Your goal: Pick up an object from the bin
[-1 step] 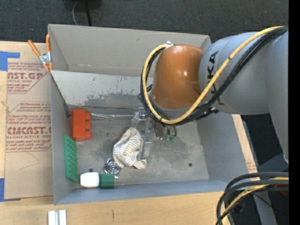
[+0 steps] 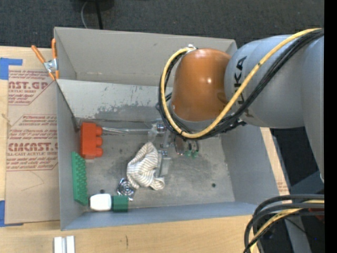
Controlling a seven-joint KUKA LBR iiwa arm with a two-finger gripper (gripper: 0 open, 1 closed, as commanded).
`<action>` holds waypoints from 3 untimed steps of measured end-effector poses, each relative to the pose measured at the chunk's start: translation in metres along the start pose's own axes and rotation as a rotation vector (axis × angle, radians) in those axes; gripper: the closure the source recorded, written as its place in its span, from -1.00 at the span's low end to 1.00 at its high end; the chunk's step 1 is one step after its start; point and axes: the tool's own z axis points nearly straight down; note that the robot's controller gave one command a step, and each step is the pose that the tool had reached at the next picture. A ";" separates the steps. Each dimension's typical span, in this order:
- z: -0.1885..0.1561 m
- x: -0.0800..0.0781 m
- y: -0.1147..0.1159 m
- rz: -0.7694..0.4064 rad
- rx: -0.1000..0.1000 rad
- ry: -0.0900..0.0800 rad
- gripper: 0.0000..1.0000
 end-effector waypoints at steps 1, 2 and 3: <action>0.038 -0.002 0.000 -0.126 0.000 -0.001 -1.00; 0.054 -0.007 -0.001 -0.322 -0.001 0.002 -1.00; 0.072 -0.012 0.004 -0.402 0.000 -0.003 -1.00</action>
Offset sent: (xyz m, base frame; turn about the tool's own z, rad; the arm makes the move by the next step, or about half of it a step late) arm 0.0087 -0.0016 -0.0515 -0.3215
